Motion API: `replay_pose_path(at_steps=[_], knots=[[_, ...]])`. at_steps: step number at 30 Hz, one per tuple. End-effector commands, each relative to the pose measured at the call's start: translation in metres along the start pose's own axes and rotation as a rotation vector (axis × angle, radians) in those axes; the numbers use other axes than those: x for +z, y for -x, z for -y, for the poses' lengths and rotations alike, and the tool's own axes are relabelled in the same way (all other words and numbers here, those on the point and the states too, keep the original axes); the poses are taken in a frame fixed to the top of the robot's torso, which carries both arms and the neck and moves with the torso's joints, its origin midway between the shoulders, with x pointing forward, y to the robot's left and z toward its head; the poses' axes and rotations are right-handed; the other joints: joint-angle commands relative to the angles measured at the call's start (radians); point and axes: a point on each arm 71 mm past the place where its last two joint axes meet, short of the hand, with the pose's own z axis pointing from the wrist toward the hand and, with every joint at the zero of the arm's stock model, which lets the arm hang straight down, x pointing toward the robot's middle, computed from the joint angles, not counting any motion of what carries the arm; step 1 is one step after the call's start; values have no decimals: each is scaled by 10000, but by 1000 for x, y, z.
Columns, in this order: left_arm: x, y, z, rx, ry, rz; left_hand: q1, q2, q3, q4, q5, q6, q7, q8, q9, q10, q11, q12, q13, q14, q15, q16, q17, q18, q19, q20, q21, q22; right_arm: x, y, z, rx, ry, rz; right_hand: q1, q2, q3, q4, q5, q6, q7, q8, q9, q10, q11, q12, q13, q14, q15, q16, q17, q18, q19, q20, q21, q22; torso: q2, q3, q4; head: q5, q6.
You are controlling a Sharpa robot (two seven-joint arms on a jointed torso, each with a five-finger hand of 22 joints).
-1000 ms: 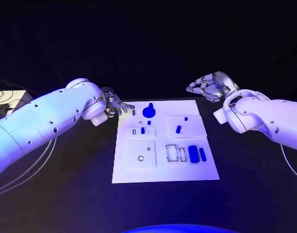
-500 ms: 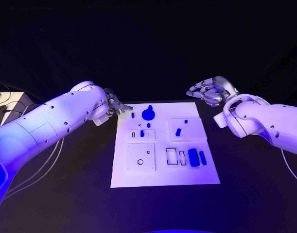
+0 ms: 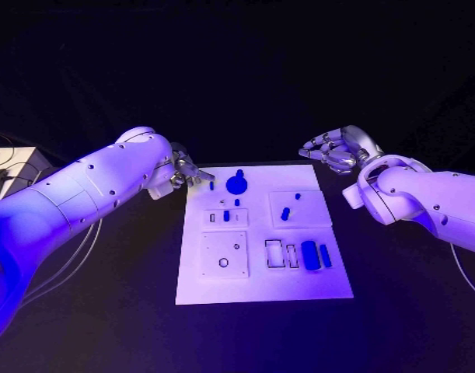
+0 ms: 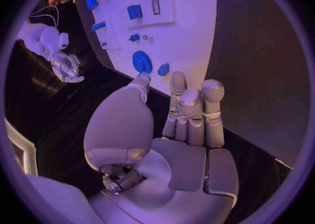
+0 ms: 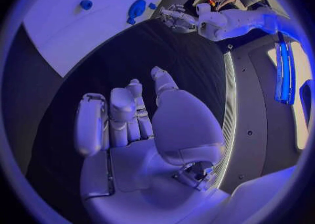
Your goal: Assemble the parts on the task board
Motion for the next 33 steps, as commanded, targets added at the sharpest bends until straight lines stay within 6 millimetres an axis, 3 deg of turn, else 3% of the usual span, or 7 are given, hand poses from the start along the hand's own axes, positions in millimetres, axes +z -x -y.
replay_pose_path(at_steps=[1,7,15,24,29,33], knots=[[-1,-3,6,72,-350,-546,-90,-55,-8,51,31,-73,-31,170,174,58,-47,6,15,92,-2,53,58,63,124,-8,112,57,1,-1,-3,41,175,20,-86,-14,-26,-19,43,-1,39,-26,-10,-30,-18,-13,-2,-6,-63,-28,8,86,863,-81,-11,1922,77,-11,-27,46,35],[-1,-2,10,-84,-429,-629,-139,-42,57,45,37,-89,-90,376,525,125,-89,3,48,161,-34,130,225,38,193,-32,221,170,1,-2,-5,53,223,-3,-87,-11,-27,-19,68,8,37,-23,-11,-22,-21,4,-2,-4,-64,-23,26,86,864,-81,-13,1922,165,-26,-56,39,86],[0,-2,13,-167,-468,-546,-102,16,111,25,57,-59,-105,387,579,153,-101,2,55,179,-43,150,265,32,219,-31,261,205,2,-3,-7,55,271,-18,-87,-11,-27,-19,68,8,37,-23,-11,-22,-21,4,-2,-4,-64,-23,26,86,864,-81,-13,1922,244,-35,-100,39,151],[3,0,9,-244,-326,-517,-61,108,215,-57,75,-46,-110,377,670,173,-107,-23,63,187,-47,160,306,33,229,-31,289,239,3,-5,-11,70,347,-34,-87,-10,-27,-20,69,8,37,-24,-11,-22,-21,6,-2,-4,-64,-23,27,86,864,-81,-11,1922,264,-43,-94,29,143],[4,1,7,-323,-272,-483,-200,35,839,-268,70,-36,-103,328,749,171,-108,-32,89,193,-48,154,332,39,228,-28,276,247,3,-5,-12,75,378,-32,-84,-1,-32,-26,88,14,35,-27,-20,-17,-23,38,-21,4,-68,-23,67,82,867,-84,15,1929,322,-60,-131,31,155],[5,2,5,-380,-223,-438,-245,43,889,-325,69,-19,-110,313,776,184,-115,-36,95,201,-52,153,343,34,238,-29,287,263,3,-5,-12,70,385,-29,-84,-1,-32,-26,88,14,35,-27,-20,-17,-23,38,-21,4,-68,-23,67,82,867,-84,15,1929,332,-65,-133,28,168]])
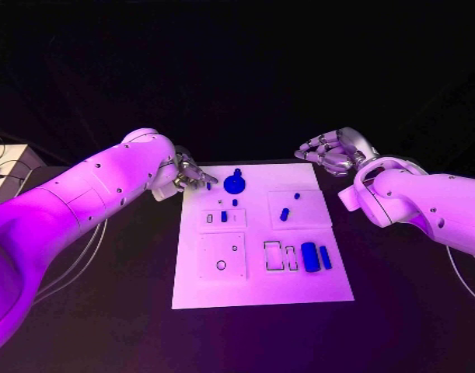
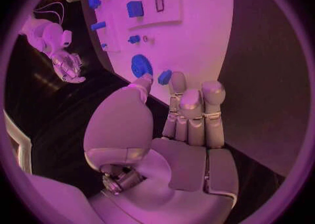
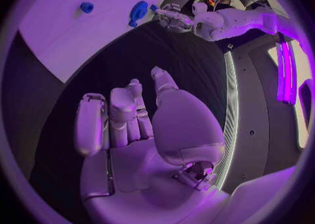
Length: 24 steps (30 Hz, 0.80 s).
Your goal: Assemble the parts on the task board
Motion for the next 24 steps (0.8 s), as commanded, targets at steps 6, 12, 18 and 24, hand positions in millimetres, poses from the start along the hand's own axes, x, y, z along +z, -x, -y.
replay_pose_path(at_steps=[6,12,18,24], knots=[[0,1,0,-264,-166,-41,-64,102,120,-37,36,61,-71,-35,29,90,-17,-39,16,89,-12,55,43,33,94,-15,71,35,1,0,-2,-34,171,8,-84,-1,-32,-26,32,18,39,-28,-8,-20,-26,38,-7,4,-68,-23,8,83,867,-84,15,1934,30,-12,-2,-6,1],[0,2,0,-395,-182,-39,-64,103,122,-38,36,61,-70,-36,29,90,-17,-39,16,90,-12,56,45,33,93,-15,70,35,1,-1,-2,-44,173,4,-84,-1,-32,-26,32,18,39,-28,-8,-20,-26,38,-7,4,-68,-23,8,83,867,-84,15,1934,35,-17,-9,4,-15],[1,2,-1,-439,-177,-79,-22,152,195,-101,37,79,-66,-95,18,86,-16,-60,16,79,-12,41,42,27,86,-17,71,46,1,-1,-2,-54,175,3,-85,5,-40,-34,31,34,34,-25,-13,-11,-29,70,-20,12,-69,-30,38,83,867,-84,21,1935,37,-19,4,-8,-21],[1,2,-2,-573,-210,-168,127,318,607,-301,35,119,-79,-210,-11,84,-30,-90,20,77,-24,33,54,20,76,-28,65,58,1,-1,-3,-59,178,-13,-85,5,-40,-34,31,34,34,-25,-13,-11,-29,70,-20,12,-69,-30,38,83,867,-84,21,1935,46,-25,3,-4,-26]])
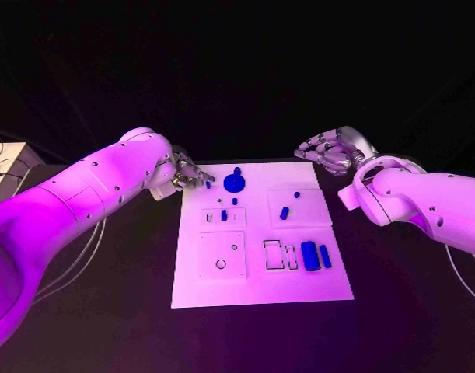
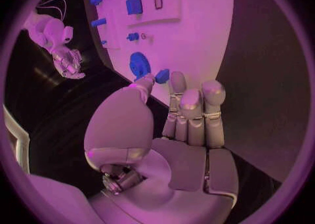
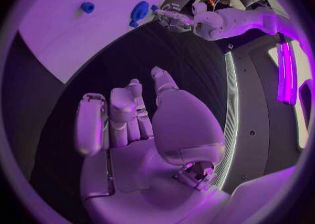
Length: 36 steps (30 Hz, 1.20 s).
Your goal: Assemble the parts on the task board
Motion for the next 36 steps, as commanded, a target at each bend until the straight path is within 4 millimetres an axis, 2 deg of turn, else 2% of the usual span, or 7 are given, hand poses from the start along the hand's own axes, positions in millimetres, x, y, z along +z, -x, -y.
replay_pose_path(at_steps=[1,17,21,27,36], knots=[[0,-1,4,-199,-245,-143,49,147,169,-73,35,43,-8,-87,-18,46,3,-41,17,72,-23,27,4,19,38,9,23,3,0,-1,-2,-52,159,-21,-85,5,-40,-34,31,49,50,-25,-13,-27,-45,30,-8,12,-69,-30,10,83,867,-84,21,1929,8,-5,2,0,2],[1,-3,5,-318,-341,-284,124,219,263,-198,31,71,-15,-136,-25,42,-3,-43,29,61,-26,37,24,8,27,6,24,19,1,-1,-2,-67,162,-40,-79,29,-41,-51,40,84,37,-15,-10,16,-54,84,12,21,-75,-23,42,76,870,-90,51,1935,20,0,0,-4,-11],[1,-3,5,-306,-330,-324,194,314,358,-269,35,114,-19,-240,-77,50,-9,-65,26,63,-29,48,48,0,30,-1,34,38,1,-1,-2,-69,159,-40,-79,29,-41,-51,40,84,37,-15,-10,16,-54,84,12,21,-75,-23,42,76,870,-90,51,1935,20,-1,4,-8,-16],[1,-3,4,-274,-320,-397,507,462,1175,-626,69,207,-82,-415,-176,77,-61,-120,12,86,-67,85,130,-57,47,-71,67,79,1,-1,-2,-73,157,-37,-79,36,-43,-55,45,86,35,-16,-9,31,-56,107,31,22,-76,-25,45,77,869,-93,45,1933,21,-3,6,-16,-28],[1,-4,4,-221,-305,-465,504,513,2594,-1379,172,202,-102,-582,-186,125,-76,-219,-12,90,-83,101,236,-128,45,-150,79,117,1,-1,-2,-78,154,-29,-79,36,-43,-55,45,86,35,-16,-9,31,-56,107,31,22,-76,-25,45,77,869,-93,45,1933,25,-7,5,-21,-32]])
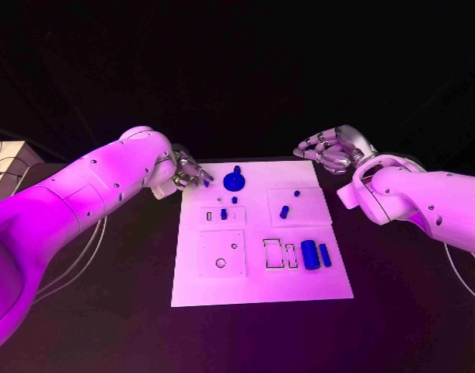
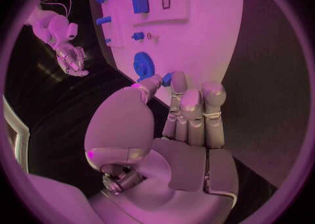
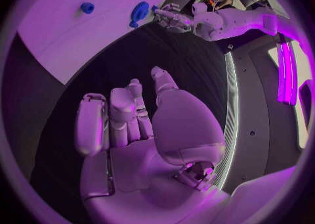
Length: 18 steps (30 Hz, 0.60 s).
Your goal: Assemble the parts on the task board
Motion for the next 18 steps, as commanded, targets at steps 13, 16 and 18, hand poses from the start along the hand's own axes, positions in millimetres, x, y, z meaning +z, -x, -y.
replay_pose_path(at_steps=[13,16,18], knots=[[0,-3,2,92,-151,-253,-312,219,1728,-1314,137,-92,33,67,475,208,-27,-182,-49,97,-41,111,265,-168,-16,-124,72,91,0,0,-1,-76,136,-11,-78,42,-15,-33,47,52,0,-19,-9,41,-58,75,41,23,-77,-17,28,74,832,-57,56,1940,4,-4,6,5,-5],[-1,-4,4,73,-228,-221,-391,123,1989,-1390,195,-32,8,93,674,321,-59,-246,-76,165,-60,170,426,-197,34,-158,122,136,0,1,-1,-82,128,-3,-78,42,-15,-33,47,52,0,-19,-9,41,-58,75,41,23,-77,-17,28,74,832,-57,56,1940,-2,-2,4,12,-20],[-2,-4,5,56,-270,-201,-467,65,2137,-1417,231,18,-10,83,801,405,-78,-299,-86,221,-75,188,548,-218,75,-182,152,161,0,1,0,-85,124,3,-78,42,-15,-33,47,52,0,-19,-9,41,-58,75,41,23,-77,-17,28,74,832,-57,56,1940,-6,1,9,17,-16]])
